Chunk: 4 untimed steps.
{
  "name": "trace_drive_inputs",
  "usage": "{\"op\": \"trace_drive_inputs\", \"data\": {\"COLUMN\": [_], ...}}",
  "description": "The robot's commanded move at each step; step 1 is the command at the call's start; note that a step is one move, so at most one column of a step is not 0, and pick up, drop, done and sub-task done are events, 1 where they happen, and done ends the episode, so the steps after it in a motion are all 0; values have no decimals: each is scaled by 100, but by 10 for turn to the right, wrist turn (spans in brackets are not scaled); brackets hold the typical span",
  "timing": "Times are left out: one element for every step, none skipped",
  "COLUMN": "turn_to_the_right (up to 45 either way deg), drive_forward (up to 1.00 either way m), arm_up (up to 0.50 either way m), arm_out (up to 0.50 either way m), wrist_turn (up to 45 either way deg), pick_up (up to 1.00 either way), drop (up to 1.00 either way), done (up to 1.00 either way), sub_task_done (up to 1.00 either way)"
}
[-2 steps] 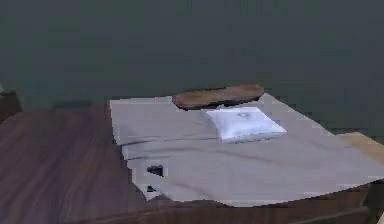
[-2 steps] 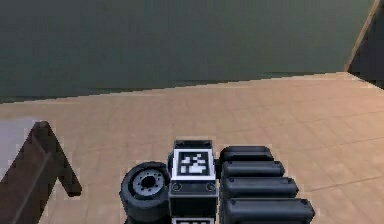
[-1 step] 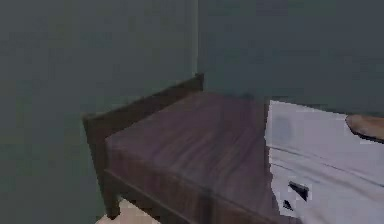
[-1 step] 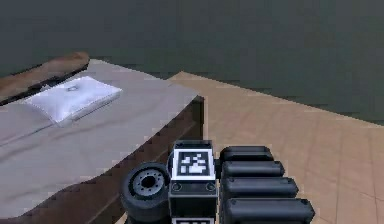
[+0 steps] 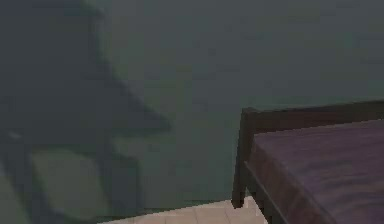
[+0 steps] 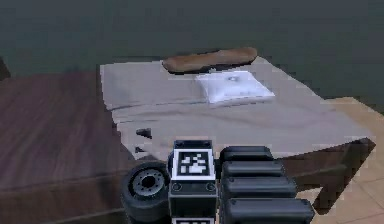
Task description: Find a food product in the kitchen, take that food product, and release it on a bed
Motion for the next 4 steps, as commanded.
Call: {"op": "trace_drive_inputs", "data": {"turn_to_the_right": [-150,450,450,30], "drive_forward": [0,0,0,0], "arm_up": [0,0,0,0], "arm_out": [0,0,0,0], "wrist_turn": [0,0,0,0], "pick_up": [0,0,0,0], "drop": [0,0,0,0], "done": [0,0,0,0], "sub_task_done": [0,0,0,0]}}
